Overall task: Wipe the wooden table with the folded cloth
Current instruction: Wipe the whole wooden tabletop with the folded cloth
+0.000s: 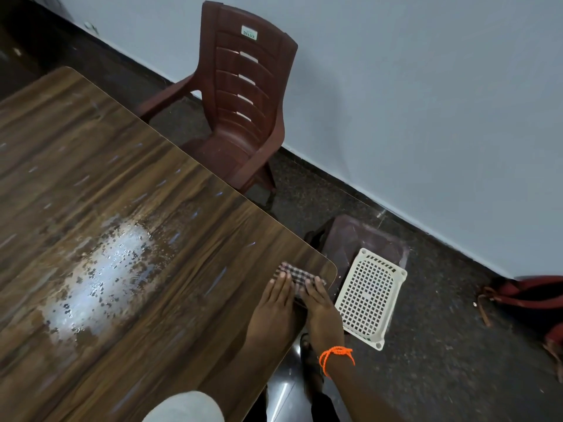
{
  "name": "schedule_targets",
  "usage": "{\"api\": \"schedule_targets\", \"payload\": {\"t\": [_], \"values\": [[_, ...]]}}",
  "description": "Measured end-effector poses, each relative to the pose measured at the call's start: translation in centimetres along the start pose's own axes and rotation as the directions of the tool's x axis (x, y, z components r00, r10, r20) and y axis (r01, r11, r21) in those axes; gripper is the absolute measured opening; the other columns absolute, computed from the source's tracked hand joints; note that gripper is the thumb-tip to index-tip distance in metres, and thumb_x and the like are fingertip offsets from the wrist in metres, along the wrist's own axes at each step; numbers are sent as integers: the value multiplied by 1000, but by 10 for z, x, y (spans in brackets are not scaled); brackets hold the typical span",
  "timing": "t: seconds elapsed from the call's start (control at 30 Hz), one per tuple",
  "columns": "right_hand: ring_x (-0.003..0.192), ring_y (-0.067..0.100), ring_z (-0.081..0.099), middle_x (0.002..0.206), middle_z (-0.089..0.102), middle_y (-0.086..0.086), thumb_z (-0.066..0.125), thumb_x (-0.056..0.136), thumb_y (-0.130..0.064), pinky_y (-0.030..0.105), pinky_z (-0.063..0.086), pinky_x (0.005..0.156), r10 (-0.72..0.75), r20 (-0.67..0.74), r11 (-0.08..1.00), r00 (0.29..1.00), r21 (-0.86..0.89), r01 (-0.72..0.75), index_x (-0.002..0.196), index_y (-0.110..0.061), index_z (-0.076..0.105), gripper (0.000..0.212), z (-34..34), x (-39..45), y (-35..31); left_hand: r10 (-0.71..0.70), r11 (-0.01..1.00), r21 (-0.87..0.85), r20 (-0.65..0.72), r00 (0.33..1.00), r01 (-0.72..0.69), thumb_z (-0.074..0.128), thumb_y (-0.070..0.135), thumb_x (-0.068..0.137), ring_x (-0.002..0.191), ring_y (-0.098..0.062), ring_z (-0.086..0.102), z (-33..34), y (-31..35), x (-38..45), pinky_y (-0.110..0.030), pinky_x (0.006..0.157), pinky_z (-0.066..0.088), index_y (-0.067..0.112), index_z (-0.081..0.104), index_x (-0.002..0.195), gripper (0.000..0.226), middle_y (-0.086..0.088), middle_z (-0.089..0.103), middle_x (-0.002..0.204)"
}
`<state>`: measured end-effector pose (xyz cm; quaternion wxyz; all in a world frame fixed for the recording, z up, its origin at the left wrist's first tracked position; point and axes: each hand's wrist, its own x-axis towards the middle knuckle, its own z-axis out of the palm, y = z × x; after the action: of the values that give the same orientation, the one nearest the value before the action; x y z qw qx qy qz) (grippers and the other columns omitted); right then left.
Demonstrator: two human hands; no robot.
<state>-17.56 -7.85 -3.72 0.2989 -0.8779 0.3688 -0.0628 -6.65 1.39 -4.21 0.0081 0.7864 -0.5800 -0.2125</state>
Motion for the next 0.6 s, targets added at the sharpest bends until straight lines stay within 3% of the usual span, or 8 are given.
{"api": "schedule_targets", "payload": {"t": [0.1, 0.17, 0.23, 0.3, 0.37, 0.43, 0.6], "values": [[136, 28, 36, 139, 52, 7, 61, 76, 17, 39, 45, 103, -6, 19, 1000, 1000, -24, 7, 122, -7, 64, 52, -8, -7, 14, 39, 999, 3, 23, 999, -39, 40, 36, 90, 143, -31, 45, 7, 13, -3, -46, 117, 40, 0, 56, 140, 64, -18, 55, 147], [139, 24, 32, 143, 47, 3, 58, 82, 12, 33, 38, 107, 42, 10, 999, 999, -13, -42, 126, -10, 61, 50, -11, 2, 20, 48, 998, -40, 16, 999, -47, 36, 35, 94, 151, -30, 32, 3, 15, 9, -47, 123, 29, -1, 43, 150, 66, -19, 42, 157], [142, 20, 27, 146, 43, 1, 54, 85, 11, 31, 33, 111, 87, -17, 996, 996, -8, -87, 132, -14, 56, 53, -12, 17, 21, 43, 996, -80, 33, 999, -41, 33, 36, 101, 157, -27, 13, -4, 13, 24, -44, 128, 7, 2, 23, 158, 68, -16, 22, 167], [142, 21, 27, 146, 43, 1, 52, 81, 13, 32, 33, 111, 92, -32, 996, 995, -18, -93, 134, -16, 54, 60, -11, 33, 18, 6, 994, -109, 10, 1000, -4, 28, 43, 99, 158, -25, 6, -11, 7, 34, -40, 128, -3, 4, 17, 160, 73, -13, 16, 169], [143, 21, 25, 146, 44, 3, 50, 79, 14, 30, 29, 111, 77, -7, 997, 997, -33, -77, 132, -15, 56, 61, -5, 43, 9, -38, 989, -141, -16, 999, 35, 24, 43, 97, 158, -23, 5, -17, -2, 36, -38, 128, -5, 6, 17, 160, 74, -11, 15, 169], [144, 24, 22, 146, 44, 6, 49, 78, 14, 27, 25, 110, 36, 35, 999, 999, -39, -35, 130, -12, 58, 59, 5, 43, -2, -82, 982, -173, -47, 996, 73, 36, 32, 102, 158, -20, 5, -15, -14, 27, -35, 127, -8, 8, 20, 160, 65, -8, 16, 169], [138, 31, 34, 135, 55, 10, 55, 75, 18, 37, 37, 109, -65, 63, 998, 996, -10, 66, 121, -5, 65, 52, 21, -3, -22, -90, 980, -179, -36, 995, 82, 37, 34, 98, 158, -19, 2, 9, -28, -32, -38, 128, -6, 10, 19, 161, 69, -8, 14, 170]]}}
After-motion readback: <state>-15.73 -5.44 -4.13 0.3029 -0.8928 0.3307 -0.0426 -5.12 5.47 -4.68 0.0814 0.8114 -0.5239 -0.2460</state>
